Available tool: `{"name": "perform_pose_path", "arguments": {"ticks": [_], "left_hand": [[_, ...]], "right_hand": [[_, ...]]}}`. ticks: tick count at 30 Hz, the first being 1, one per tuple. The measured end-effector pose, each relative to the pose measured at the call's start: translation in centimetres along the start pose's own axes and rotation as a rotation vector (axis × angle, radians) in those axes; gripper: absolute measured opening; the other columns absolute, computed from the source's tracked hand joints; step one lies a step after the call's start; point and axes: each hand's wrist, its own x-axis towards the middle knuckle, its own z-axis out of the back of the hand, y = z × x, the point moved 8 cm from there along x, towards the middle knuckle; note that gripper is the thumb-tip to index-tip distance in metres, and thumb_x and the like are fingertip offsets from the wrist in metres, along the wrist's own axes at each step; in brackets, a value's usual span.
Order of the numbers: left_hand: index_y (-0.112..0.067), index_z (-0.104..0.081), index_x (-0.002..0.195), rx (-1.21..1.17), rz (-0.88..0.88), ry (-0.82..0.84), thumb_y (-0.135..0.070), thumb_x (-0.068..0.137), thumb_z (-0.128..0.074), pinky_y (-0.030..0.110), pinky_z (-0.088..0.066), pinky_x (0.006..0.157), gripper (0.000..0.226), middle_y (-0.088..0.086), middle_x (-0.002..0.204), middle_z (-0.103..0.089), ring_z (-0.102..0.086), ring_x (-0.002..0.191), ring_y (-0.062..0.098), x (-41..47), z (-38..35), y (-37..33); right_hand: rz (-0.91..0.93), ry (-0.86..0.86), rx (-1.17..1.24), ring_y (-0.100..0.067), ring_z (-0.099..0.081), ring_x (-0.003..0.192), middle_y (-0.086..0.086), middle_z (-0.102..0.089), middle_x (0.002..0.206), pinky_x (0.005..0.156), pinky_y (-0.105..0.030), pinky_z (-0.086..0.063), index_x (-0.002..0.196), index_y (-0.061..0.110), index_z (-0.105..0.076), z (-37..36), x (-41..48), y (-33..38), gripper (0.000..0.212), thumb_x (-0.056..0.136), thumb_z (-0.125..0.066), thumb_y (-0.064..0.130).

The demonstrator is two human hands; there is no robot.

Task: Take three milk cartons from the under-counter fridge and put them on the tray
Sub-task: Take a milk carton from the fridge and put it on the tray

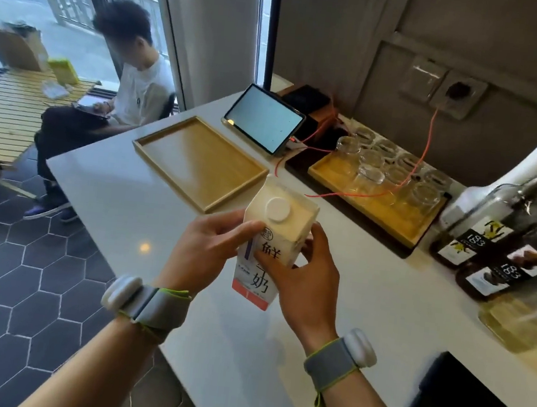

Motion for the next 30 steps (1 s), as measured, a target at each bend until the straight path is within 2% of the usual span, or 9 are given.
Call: {"name": "perform_pose_path", "arguments": {"ticks": [6,9,12,15,18,21,24,26,30], "left_hand": [[-0.018,-0.073,0.116,-0.012,-0.037,0.005,-0.032,0.090,-0.063,0.027,-0.061,0.073,0.032,-0.002,0.103,-0.079,-0.075,0.096,0.016,7.2,7.1,1.5],[-0.014,-0.069,0.113,-0.014,-0.045,-0.009,-0.032,0.086,-0.064,0.024,-0.061,0.069,0.033,-0.006,0.102,-0.079,-0.076,0.092,0.013,10.3,9.9,1.2],[-0.010,-0.068,0.114,0.006,-0.075,-0.031,-0.036,0.082,-0.065,0.026,-0.062,0.073,0.041,0.000,0.103,-0.078,-0.076,0.092,0.014,13.9,12.8,0.6],[-0.006,-0.067,0.117,0.028,-0.109,-0.045,-0.036,0.083,-0.065,0.028,-0.062,0.077,0.045,0.006,0.105,-0.077,-0.075,0.095,0.017,17.5,15.8,0.3],[-0.008,-0.067,0.117,0.063,-0.110,-0.066,-0.033,0.089,-0.063,0.030,-0.062,0.079,0.037,0.008,0.108,-0.075,-0.074,0.096,0.017,21.5,19.4,0.7],[-0.013,-0.069,0.118,0.113,-0.110,-0.092,-0.029,0.094,-0.062,0.039,-0.061,0.085,0.029,0.008,0.112,-0.074,-0.073,0.101,0.020,24.9,22.1,1.7],[-0.015,-0.070,0.113,0.092,-0.079,-0.110,-0.026,0.095,-0.062,0.026,-0.061,0.076,0.022,-0.002,0.101,-0.078,-0.075,0.095,0.011,28.2,24.5,3.2],[-0.013,-0.070,0.118,0.086,-0.066,-0.121,-0.027,0.096,-0.062,0.024,-0.060,0.076,0.027,-0.002,0.101,-0.078,-0.074,0.095,0.010,30.1,25.7,4.1],[-0.016,-0.067,0.123,0.101,-0.042,-0.140,-0.033,0.097,-0.059,0.041,-0.057,0.093,0.032,0.006,0.113,-0.074,-0.071,0.104,0.019,32.6,27.1,5.3]], "right_hand": [[-0.032,-0.046,-0.044,0.036,-0.049,0.093,0.043,-0.052,0.108,0.062,0.004,-0.046,0.110,0.075,-0.035,-6.9,6.3,0.8,0.062,0.064,-0.074,0.066],[-0.021,-0.052,-0.048,0.037,-0.048,0.091,0.044,-0.050,0.105,0.060,0.006,-0.041,0.110,0.069,-0.037,-9.8,9.3,1.7,0.061,0.061,-0.073,0.066],[-0.004,-0.038,-0.032,0.036,-0.050,0.090,0.048,-0.054,0.097,0.062,0.006,-0.042,0.109,0.064,-0.040,-12.8,13.1,2.3,0.061,0.066,-0.083,0.055],[0.025,-0.042,-0.021,0.028,-0.055,0.092,0.035,-0.060,0.099,0.066,0.001,-0.047,0.116,0.047,-0.046,-15.8,17.1,2.4,0.067,0.066,-0.090,0.042],[0.057,-0.047,-0.056,0.023,-0.059,0.089,0.029,-0.060,0.099,0.064,0.000,-0.047,0.116,0.039,-0.045,-19.5,21.3,3.1,0.068,0.065,-0.090,0.043],[0.049,-0.041,-0.085,0.005,-0.065,0.092,0.017,-0.064,0.104,0.068,-0.013,-0.056,0.115,0.037,-0.042,-22.5,24.4,3.1,0.070,0.063,-0.088,0.050],[0.036,-0.047,-0.107,-0.015,-0.069,0.100,0.005,-0.067,0.113,0.079,-0.037,-0.063,0.114,0.034,-0.042,-25.4,27.5,2.5,0.072,0.062,-0.087,0.052],[0.029,-0.053,-0.127,-0.020,-0.069,0.103,0.002,-0.067,0.115,0.081,-0.042,-0.063,0.113,0.032,-0.040,-27.0,29.3,2.1,0.073,0.062,-0.088,0.051],[0.023,-0.065,-0.154,-0.025,-0.068,0.107,-0.005,-0.065,0.119,0.085,-0.046,-0.061,0.119,0.023,-0.041,-29.2,32.2,1.4,0.080,0.062,-0.090,0.051]]}}
